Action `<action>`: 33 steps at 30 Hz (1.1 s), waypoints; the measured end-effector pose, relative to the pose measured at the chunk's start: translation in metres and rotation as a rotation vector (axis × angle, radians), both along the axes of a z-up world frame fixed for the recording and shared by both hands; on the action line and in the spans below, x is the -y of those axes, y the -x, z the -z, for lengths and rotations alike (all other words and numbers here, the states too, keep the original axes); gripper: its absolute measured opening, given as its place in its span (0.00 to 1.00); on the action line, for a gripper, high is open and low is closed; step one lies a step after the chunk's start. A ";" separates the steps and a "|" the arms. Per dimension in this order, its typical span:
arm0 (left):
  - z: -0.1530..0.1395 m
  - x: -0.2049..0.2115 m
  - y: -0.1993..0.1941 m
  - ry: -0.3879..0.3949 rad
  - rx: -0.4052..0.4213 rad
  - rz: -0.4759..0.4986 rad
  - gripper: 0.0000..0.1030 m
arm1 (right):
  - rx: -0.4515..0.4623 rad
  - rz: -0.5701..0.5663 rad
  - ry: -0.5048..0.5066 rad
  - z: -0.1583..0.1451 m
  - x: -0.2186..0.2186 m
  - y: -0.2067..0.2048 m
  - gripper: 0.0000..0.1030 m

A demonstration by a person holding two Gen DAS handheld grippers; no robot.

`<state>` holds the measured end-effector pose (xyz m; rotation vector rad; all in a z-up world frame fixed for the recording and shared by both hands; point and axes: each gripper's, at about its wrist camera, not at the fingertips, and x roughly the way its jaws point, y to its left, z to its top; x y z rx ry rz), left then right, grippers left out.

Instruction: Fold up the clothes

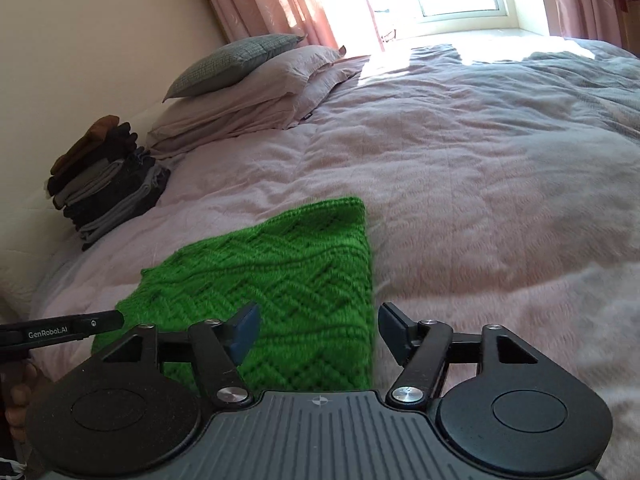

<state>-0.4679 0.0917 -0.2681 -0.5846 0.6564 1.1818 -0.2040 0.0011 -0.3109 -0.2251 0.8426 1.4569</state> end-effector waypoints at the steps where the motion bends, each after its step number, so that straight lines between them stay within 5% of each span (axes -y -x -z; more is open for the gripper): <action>1: -0.001 0.008 0.001 0.005 -0.003 0.005 0.41 | 0.003 -0.005 0.006 -0.001 0.008 0.004 0.61; 20: -0.051 0.132 0.001 -0.094 -0.049 0.063 0.55 | 0.038 -0.048 -0.064 -0.045 0.107 0.048 0.61; 33: -0.045 0.118 -0.017 -0.100 -0.163 0.091 0.61 | -0.016 -0.032 -0.055 -0.028 0.095 0.029 0.61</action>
